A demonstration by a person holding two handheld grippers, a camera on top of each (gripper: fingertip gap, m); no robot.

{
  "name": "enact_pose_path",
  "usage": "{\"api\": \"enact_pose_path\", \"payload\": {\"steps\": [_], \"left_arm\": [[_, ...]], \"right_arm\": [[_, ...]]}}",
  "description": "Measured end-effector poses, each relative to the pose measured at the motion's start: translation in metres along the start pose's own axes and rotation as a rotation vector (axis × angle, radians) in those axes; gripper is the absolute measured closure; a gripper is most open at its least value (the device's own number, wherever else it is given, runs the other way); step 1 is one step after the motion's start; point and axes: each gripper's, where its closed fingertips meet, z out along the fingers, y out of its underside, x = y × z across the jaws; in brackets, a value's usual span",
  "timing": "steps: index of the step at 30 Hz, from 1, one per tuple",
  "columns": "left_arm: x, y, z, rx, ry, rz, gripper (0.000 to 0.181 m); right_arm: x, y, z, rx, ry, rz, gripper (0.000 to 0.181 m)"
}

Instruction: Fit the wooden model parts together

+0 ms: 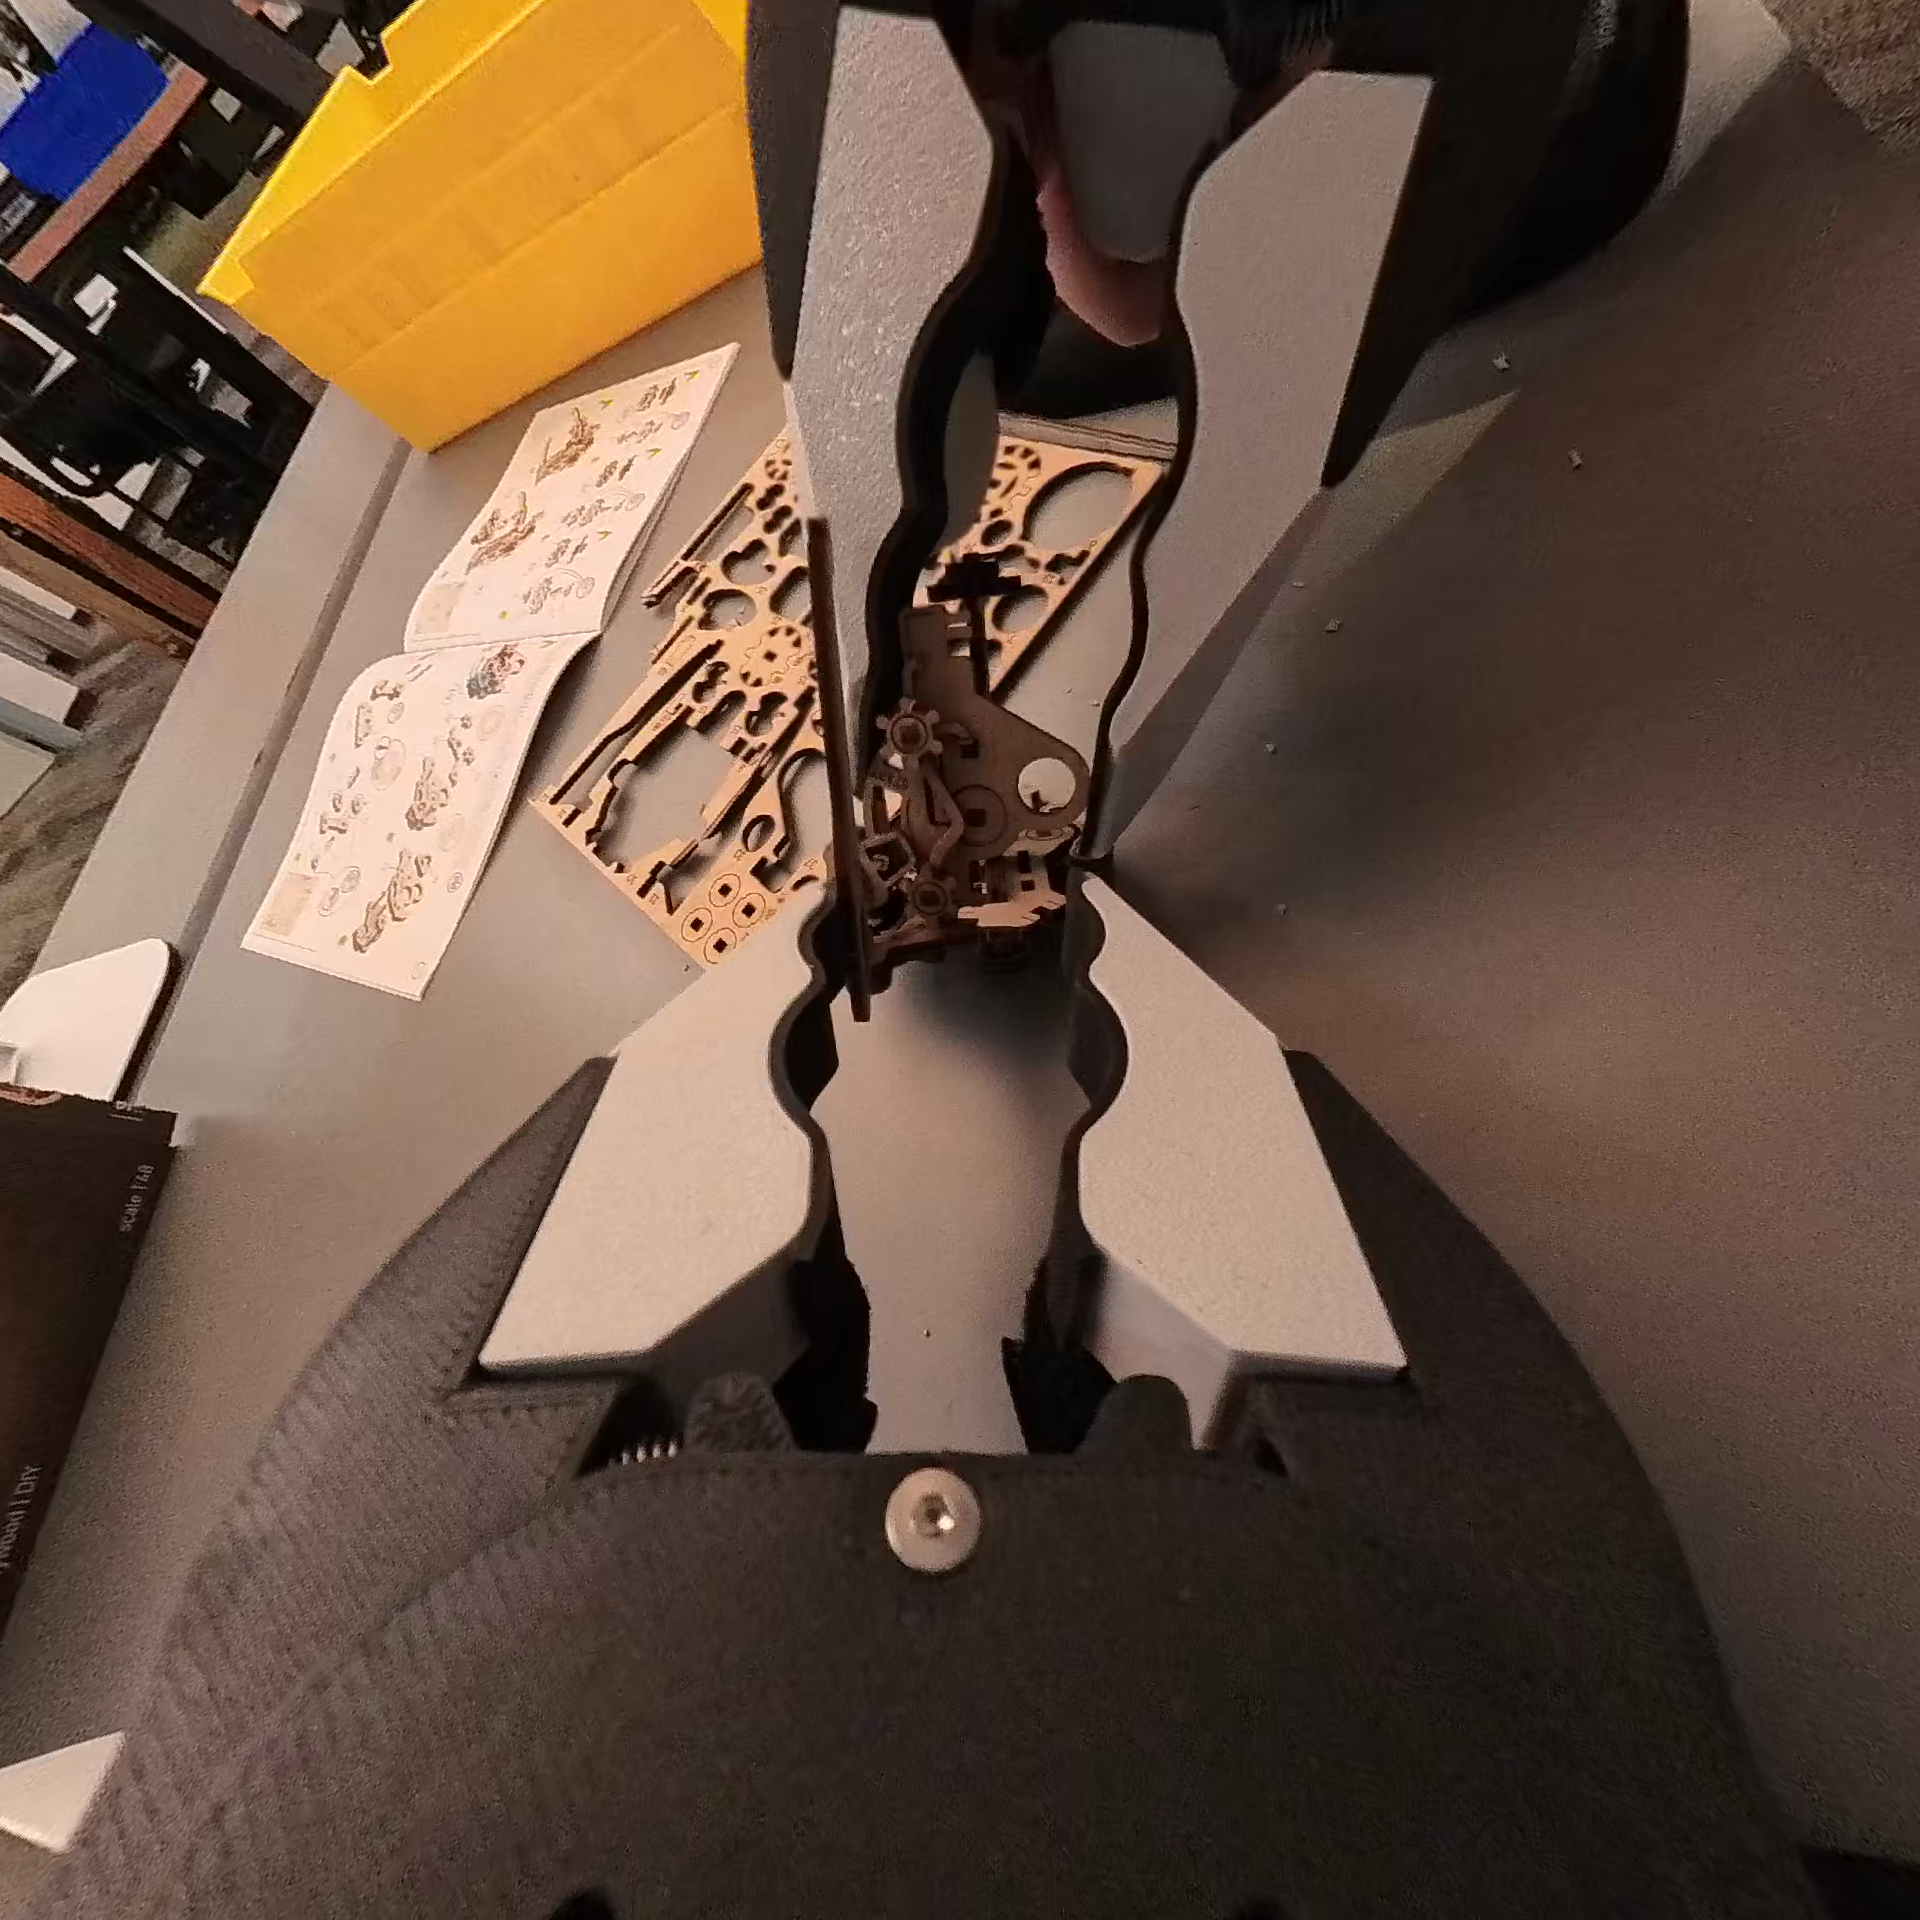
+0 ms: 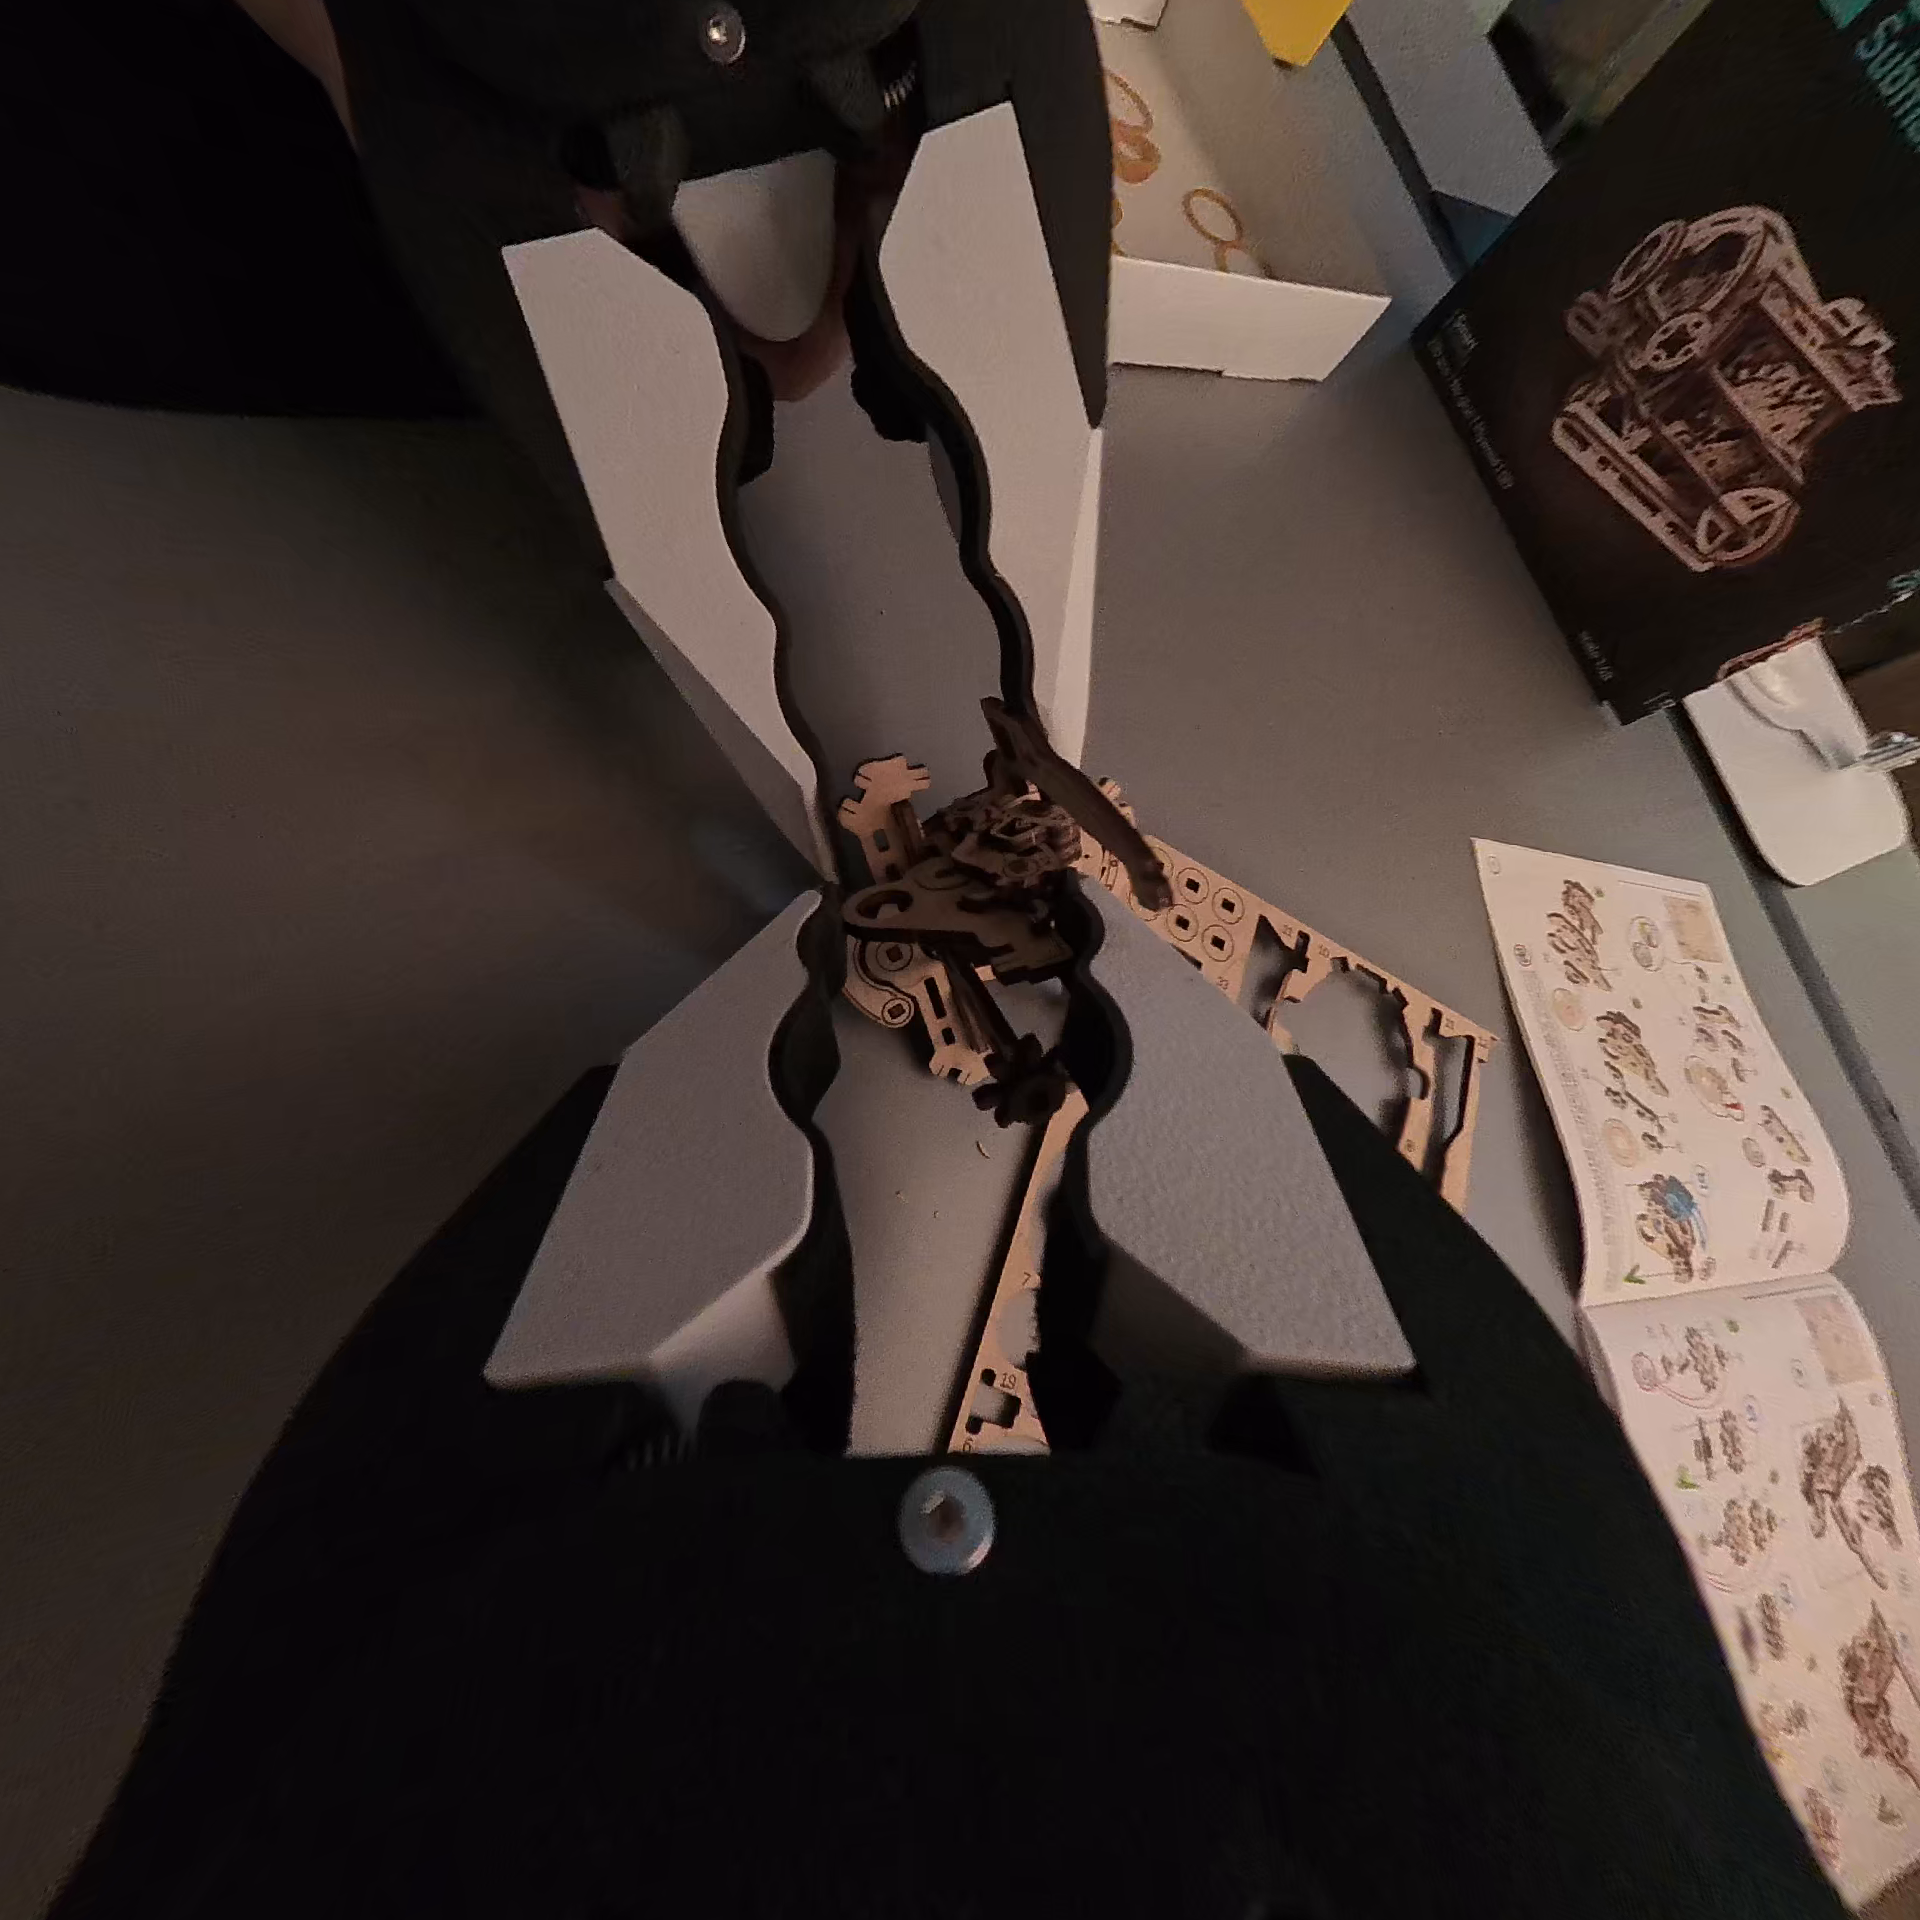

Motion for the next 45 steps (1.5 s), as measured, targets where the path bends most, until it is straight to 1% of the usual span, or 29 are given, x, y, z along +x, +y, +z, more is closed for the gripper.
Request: {"api": "enact_pose_path", "payload": {"steps": [3, 9, 11, 14, 17, 20, 22, 24, 26, 31, 33, 36, 38, 40, 43, 45], "left_arm": [[-0.001, 0.0, 0.0, -0.002, 0.007, -0.007, 0.141], [0.002, 0.0, 0.0, -0.004, 0.008, 0.041, 0.142], [0.002, 0.0, 0.0, -0.007, 0.01, 0.046, 0.142], [0.001, 0.0, 0.0, -0.009, 0.008, 0.03, 0.142], [0.0, 0.002, -0.001, -0.01, 0.012, 0.009, 0.142], [0.001, 0.0, -0.001, -0.006, 0.022, 0.005, 0.143], [0.001, -0.001, -0.001, 0.0, 0.028, 0.004, 0.143], [0.002, -0.001, -0.001, 0.001, 0.026, 0.027, 0.143], [0.003, -0.001, -0.001, -0.004, 0.019, 0.051, 0.143], [0.0, 0.0, -0.001, -0.009, 0.022, 0.024, 0.143], [0.0, 0.001, -0.001, -0.013, 0.02, 0.024, 0.143], [0.001, 0.0, -0.001, -0.014, 0.016, 0.037, 0.143], [0.001, 0.0, -0.001, -0.011, 0.018, 0.03, 0.143], [0.0, -0.002, 0.0, 0.002, 0.02, 0.001, 0.142], [-0.006, -0.002, -0.001, -0.008, -0.044, 0.014, 0.139], [-0.01, -0.005, -0.005, 0.017, -0.074, 0.018, 0.139]], "right_arm": [[0.0, 0.0, 0.0, -0.002, -0.021, 0.012, 0.142], [-0.003, 0.001, -0.001, 0.018, 0.063, 0.011, 0.142], [-0.004, 0.001, -0.002, 0.015, 0.05, 0.008, 0.142], [-0.002, 0.001, -0.001, -0.031, -0.014, 0.009, 0.141], [-0.001, 0.001, 0.001, -0.054, -0.025, 0.013, 0.141], [-0.002, 0.001, 0.0, -0.015, 0.033, 0.004, 0.142], [-0.003, 0.001, 0.0, 0.023, 0.099, 0.002, 0.141], [-0.005, 0.001, -0.001, 0.031, 0.134, 0.009, 0.141], [-0.005, 0.002, -0.001, 0.005, 0.119, -0.018, 0.142], [-0.003, 0.002, 0.0, -0.061, -0.002, -0.03, 0.142], [-0.003, 0.001, 0.001, -0.086, 0.006, -0.027, 0.142], [-0.004, 0.002, -0.001, -0.098, 0.058, -0.027, 0.142], [-0.003, 0.001, 0.0, -0.059, 0.076, 0.029, 0.141], [-0.001, 0.002, -0.001, -0.014, 0.078, 0.038, 0.141], [0.002, 0.001, 0.0, 0.05, 0.062, 0.074, 0.141], [0.006, -0.001, -0.001, 0.112, 0.056, 0.103, 0.141]]}}
